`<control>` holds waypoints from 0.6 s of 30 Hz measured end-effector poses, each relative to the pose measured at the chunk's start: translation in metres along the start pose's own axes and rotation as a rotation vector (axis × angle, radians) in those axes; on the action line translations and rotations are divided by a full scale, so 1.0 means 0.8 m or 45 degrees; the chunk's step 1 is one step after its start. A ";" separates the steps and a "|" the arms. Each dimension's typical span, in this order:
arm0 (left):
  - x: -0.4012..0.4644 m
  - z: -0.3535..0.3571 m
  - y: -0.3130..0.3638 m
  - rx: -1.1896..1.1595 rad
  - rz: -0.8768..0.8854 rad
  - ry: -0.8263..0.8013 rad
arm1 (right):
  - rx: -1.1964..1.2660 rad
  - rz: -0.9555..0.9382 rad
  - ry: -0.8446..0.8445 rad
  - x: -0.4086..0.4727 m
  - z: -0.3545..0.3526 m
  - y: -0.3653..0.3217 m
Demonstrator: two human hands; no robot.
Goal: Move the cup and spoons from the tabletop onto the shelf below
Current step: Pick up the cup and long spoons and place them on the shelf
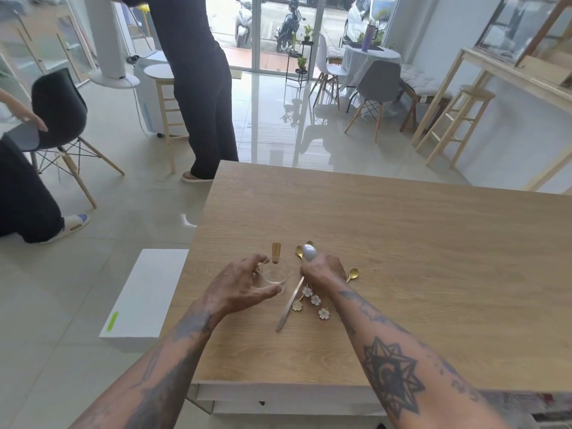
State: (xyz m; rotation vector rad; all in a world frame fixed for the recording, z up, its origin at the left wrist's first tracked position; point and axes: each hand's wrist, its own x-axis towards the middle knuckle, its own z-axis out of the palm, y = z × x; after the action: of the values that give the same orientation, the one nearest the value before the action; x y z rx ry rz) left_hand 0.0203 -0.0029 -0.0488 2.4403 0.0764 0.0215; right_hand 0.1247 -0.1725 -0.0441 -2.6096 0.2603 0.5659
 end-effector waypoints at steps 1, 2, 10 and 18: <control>0.000 0.000 0.000 -0.007 0.000 0.003 | -0.023 -0.001 0.013 -0.001 -0.002 -0.002; 0.000 0.000 -0.001 -0.011 0.000 0.006 | -0.036 0.000 0.028 -0.002 -0.004 -0.004; -0.001 -0.001 0.000 -0.027 -0.040 -0.019 | 0.251 0.095 -0.033 0.003 -0.023 -0.006; -0.005 -0.007 0.014 -0.049 -0.022 -0.022 | 0.652 -0.061 -0.319 -0.027 -0.078 0.009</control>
State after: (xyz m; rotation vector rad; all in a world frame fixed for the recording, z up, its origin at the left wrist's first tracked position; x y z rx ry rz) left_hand 0.0167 -0.0078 -0.0374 2.4010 0.0888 -0.0063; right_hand 0.1250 -0.2061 0.0132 -2.0260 0.2255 0.6973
